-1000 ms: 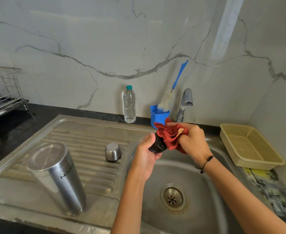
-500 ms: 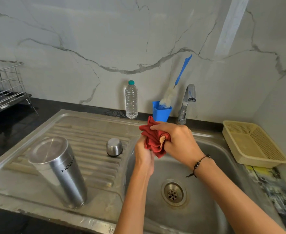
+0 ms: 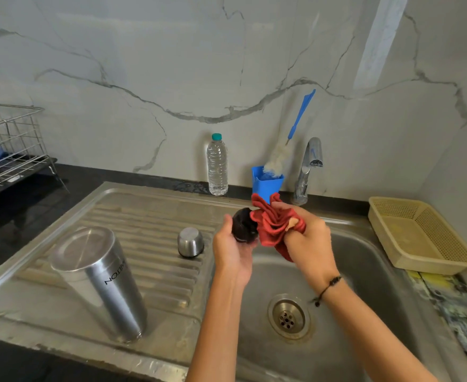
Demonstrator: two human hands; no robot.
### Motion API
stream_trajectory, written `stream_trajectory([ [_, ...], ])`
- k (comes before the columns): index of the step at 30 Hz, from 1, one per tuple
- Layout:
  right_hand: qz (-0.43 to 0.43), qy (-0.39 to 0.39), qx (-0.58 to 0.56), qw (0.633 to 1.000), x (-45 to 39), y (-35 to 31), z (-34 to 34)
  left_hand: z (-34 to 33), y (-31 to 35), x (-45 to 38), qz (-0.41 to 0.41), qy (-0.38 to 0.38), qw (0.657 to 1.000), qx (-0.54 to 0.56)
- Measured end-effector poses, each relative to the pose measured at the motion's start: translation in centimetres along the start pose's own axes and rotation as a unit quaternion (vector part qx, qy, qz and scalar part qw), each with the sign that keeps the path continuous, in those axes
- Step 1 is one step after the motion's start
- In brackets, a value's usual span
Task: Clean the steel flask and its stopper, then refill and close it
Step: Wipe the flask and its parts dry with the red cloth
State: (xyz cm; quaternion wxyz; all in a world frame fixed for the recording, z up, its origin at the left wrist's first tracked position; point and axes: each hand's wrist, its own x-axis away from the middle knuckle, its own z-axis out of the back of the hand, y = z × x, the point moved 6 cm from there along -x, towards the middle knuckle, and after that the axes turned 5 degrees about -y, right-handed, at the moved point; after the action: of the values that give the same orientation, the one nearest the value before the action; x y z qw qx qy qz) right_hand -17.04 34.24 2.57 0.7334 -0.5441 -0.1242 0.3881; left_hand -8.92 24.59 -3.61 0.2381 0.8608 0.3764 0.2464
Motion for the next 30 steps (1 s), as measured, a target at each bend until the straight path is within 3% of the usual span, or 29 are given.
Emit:
stream_trajectory([
  [4, 0.136, 0.016, 0.079, 0.987, 2.6, -1.9, -1.8, -0.6, -0.5, 0.8, 0.058, -0.045, 0.996, 0.06],
  [6, 0.16, 0.011, 0.102, 0.982, 2.5, -1.6, -2.3, -0.4, -0.5, 0.8, 0.073, -0.053, 0.994, 0.058],
  [9, 0.1, 0.0, 0.087, 0.991, 1.4, -0.5, -1.9, 0.2, -0.4, 0.3, 0.076, -0.064, 0.995, 0.018],
  [16, 0.012, -0.021, 0.036, 0.999, -0.2, 0.2, -2.4, 1.9, 2.0, 0.5, -0.015, -0.139, 0.987, -0.077],
  [18, -0.004, -0.016, 0.012, 1.0, -0.2, 0.1, -3.1, 3.8, 3.0, 0.3, -0.026, -0.103, 0.992, -0.066],
  [20, -0.028, -0.02, -0.01, 0.999, 0.1, 0.3, -4.2, 6.2, 3.8, 0.1, -0.041, -0.012, 0.996, -0.072],
  [23, -0.068, -0.046, -0.034, 0.996, 0.5, 1.3, -6.4, 9.1, 4.8, 0.0, -0.073, 0.095, 0.981, -0.152],
  [25, -0.096, -0.065, -0.05, 0.992, 0.8, 1.9, -7.8, 10.8, 5.4, 0.2, -0.124, 0.155, 0.947, -0.253],
  [28, -0.121, -0.103, -0.042, 0.986, 1.2, 2.2, -9.3, 11.8, 6.4, 0.7, -0.198, 0.209, 0.818, -0.498],
  [30, -0.12, -0.127, -0.029, 0.984, 1.3, 2.1, -9.8, 12.1, 6.2, 1.0, -0.22, 0.219, 0.751, -0.582],
])
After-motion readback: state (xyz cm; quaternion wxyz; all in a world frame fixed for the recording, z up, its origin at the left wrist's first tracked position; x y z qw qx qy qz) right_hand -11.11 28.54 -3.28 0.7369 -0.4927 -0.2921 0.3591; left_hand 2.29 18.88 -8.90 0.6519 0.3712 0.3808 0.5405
